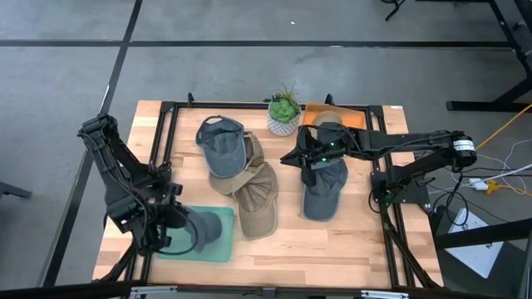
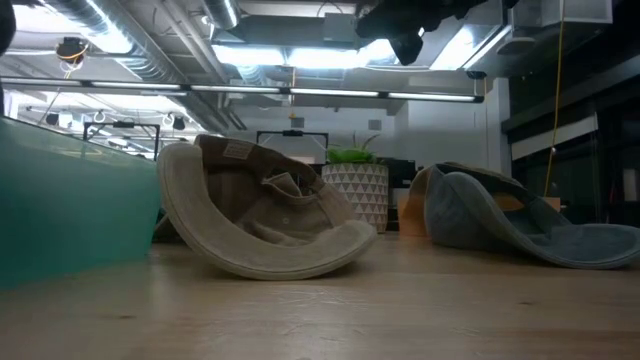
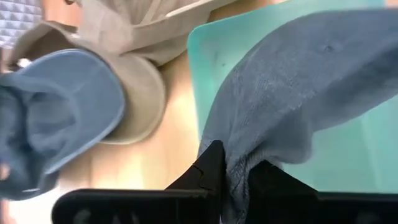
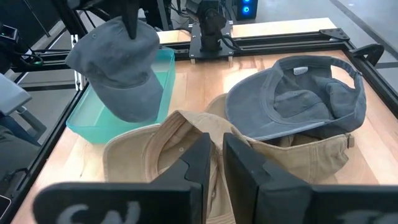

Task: Pick & Place hat
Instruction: Put the bottom left blue cap into the green bin, then put the bottom brown cap into the orange bin

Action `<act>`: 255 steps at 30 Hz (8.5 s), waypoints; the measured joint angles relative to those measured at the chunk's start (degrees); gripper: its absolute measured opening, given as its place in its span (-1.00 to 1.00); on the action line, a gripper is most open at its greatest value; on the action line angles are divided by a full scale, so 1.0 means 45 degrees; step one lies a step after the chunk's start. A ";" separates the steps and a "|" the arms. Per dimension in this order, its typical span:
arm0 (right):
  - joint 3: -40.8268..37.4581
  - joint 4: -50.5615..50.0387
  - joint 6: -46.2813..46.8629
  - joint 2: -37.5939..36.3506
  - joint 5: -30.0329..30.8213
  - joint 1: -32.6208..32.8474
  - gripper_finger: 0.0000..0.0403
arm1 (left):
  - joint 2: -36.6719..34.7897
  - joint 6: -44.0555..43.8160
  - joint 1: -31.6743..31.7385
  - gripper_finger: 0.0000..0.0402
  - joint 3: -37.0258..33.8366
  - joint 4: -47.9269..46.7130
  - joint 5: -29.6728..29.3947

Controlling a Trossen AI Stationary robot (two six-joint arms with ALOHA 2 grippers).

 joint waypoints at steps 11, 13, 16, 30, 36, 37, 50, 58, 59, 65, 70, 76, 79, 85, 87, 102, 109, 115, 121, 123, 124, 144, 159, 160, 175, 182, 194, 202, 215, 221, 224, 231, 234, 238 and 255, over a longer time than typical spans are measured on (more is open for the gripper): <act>0.0000 0.0000 0.0355 0.0000 -0.0005 0.0000 -0.78 | 0.0000 0.0792 0.0090 -0.88 0.0000 0.1497 -0.1037; 0.0000 0.0000 0.0379 0.0000 -0.0010 0.0000 -0.78 | 0.0001 0.0754 0.0261 -0.83 0.0000 0.1663 -0.0963; 0.0000 0.0000 0.0384 0.0000 -0.0010 0.0000 -0.78 | 0.0001 0.0528 0.0544 -0.71 0.0000 0.1669 -0.0382; -0.0005 -0.0572 0.0426 -0.0005 -0.0019 0.0005 -0.78 | 0.0000 0.2551 0.1243 -0.08 0.1113 0.1564 0.2593; -0.0005 -0.0578 0.0714 -0.0005 -0.0073 0.0005 -0.78 | -0.0019 0.2441 0.1239 -0.01 0.2201 0.1567 0.3857; -0.0005 -0.0577 0.0714 -0.0005 -0.0113 0.0005 -0.78 | -0.0019 0.2386 0.1239 -0.01 0.2298 0.1565 0.3983; -0.0005 -0.0665 0.0690 -0.0005 -0.0136 0.0007 -0.78 | -0.0019 0.2301 0.1243 -0.17 0.2424 0.1744 0.2174; -0.0005 -0.0665 0.0680 -0.0005 -0.0136 0.0005 -0.78 | 0.0015 0.3359 0.1583 -0.37 0.2424 0.3528 0.5773; -0.0005 -0.0665 0.0685 -0.0005 -0.0136 0.0005 -0.78 | 0.0056 0.3655 0.1577 -0.41 0.2424 0.3712 0.6039; -0.0005 -0.0665 0.0846 -0.0005 -0.0131 0.0005 -0.78 | 0.0662 0.5903 0.1374 -0.85 0.2424 0.3845 0.6691; -0.0005 -0.0661 0.1482 -0.0005 -0.0131 0.0005 -0.78 | 0.1614 0.6934 0.1482 -0.98 0.2424 0.3842 0.6671; -0.0005 -0.0663 0.2165 -0.0005 -0.0136 0.0005 -0.78 | 0.2862 0.7981 0.2014 -0.99 0.2420 0.3969 0.7252; -0.0005 -0.0661 0.2469 -0.0005 -0.0137 0.0005 -0.78 | 0.3222 0.8232 0.2228 -0.99 0.2419 0.4624 0.8145; -0.0005 -0.0683 0.3013 -0.0005 -0.0141 0.0006 -0.78 | 0.3617 0.8247 0.2317 -0.99 0.2428 0.6004 0.9469; -0.0005 -0.0735 0.3099 -0.0005 -0.0141 0.0005 -0.78 | 0.3751 0.8247 0.2307 -0.99 0.2429 0.6013 0.9476; -0.0005 -0.1385 0.3011 -0.0005 0.0042 0.0644 -0.78 | 0.4863 0.8806 0.3287 -0.99 0.2429 0.4984 0.9324; -0.0005 -0.2287 0.3002 -0.0005 0.0713 0.0641 -0.78 | 0.5262 0.9123 0.3837 -0.99 0.2429 0.3502 0.7777; -0.0005 -0.2962 0.3026 -0.0015 0.0712 0.0641 -0.78 | 0.5187 0.8374 0.4280 -0.99 0.2424 0.3190 0.7548; -0.0005 -0.4075 0.2775 -0.0015 0.1717 0.0641 -0.78 | 0.5187 0.7277 0.4701 -0.99 0.2424 0.3164 0.6391; -0.0005 -0.4447 0.2400 -0.0015 0.1834 0.0641 -0.78 | 0.5187 0.6877 0.4889 -0.99 0.2424 0.2957 0.5975; -0.0005 -0.4668 0.2246 -0.0015 0.1843 0.0641 -0.78 | 0.5187 0.6644 0.4995 -0.99 0.2424 0.2807 0.5727; -0.0005 -0.5717 0.2070 -0.0015 0.2204 0.0641 -0.78 | 0.5187 0.8089 0.7470 -0.92 0.2424 0.1852 0.7481; -0.0005 -0.5620 0.1937 -0.0014 0.2200 0.0641 -0.78 | 0.5100 0.8427 0.8162 -0.46 0.2724 0.1841 1.3089; -0.0005 -0.5522 0.1908 -0.0015 0.2200 0.0641 -0.78 | 0.5100 0.8440 0.8148 -0.46 0.2988 0.1872 1.3060; -0.1239 -0.4276 -0.0299 -0.0034 0.2226 0.1158 -0.78 | 0.2479 1.0467 0.7174 -0.78 0.5488 0.4263 0.6792; -0.3942 0.0763 0.1140 -0.0034 0.2226 0.1496 -0.78 | -0.0265 0.9834 0.7820 -0.89 0.1815 0.7680 0.4356; -0.6758 0.6363 0.5704 0.0062 0.2264 0.2354 -0.78 | -0.2073 0.7529 1.0172 -0.90 -0.1974 1.0596 0.2888; -0.6055 0.6265 0.7672 0.0702 0.2802 0.2628 -0.78 | -0.1584 0.7189 1.0872 -0.90 -0.2013 1.0313 0.2735; -0.4516 0.5924 0.9839 0.2718 0.0237 0.2630 -0.78 | -0.0835 0.7702 1.1011 -0.90 -0.2021 1.0456 0.1773; -0.4512 0.5549 1.0024 0.3552 -0.0142 0.2628 -0.78 | -0.0392 0.7715 1.0972 -0.90 -0.2016 1.0678 0.1873; -0.4512 0.5590 1.0112 0.3986 -0.0673 0.2623 -0.76 | -0.0333 0.7854 1.0972 -0.90 -0.2021 1.0590 0.1971; -0.4126 0.5735 1.0637 0.4854 -0.2243 0.2249 -0.43 | -0.0316 0.7892 1.0972 -0.90 -0.2016 1.0546 0.2018; -0.3810 0.5740 1.0675 0.5314 -0.2303 0.2098 -0.25 | -0.0311 0.7893 1.0972 -0.90 -0.2016 1.0540 0.2018; -0.3289 0.5736 1.0671 0.6078 -0.2001 0.2025 -0.09 | -0.0311 0.7893 1.0972 -0.90 -0.2016 1.0499 0.2178; -0.1734 0.5736 0.9893 0.7587 -0.1652 0.2025 -0.27 | -0.0311 0.7859 1.0972 -0.90 -0.2016 1.0499 0.2604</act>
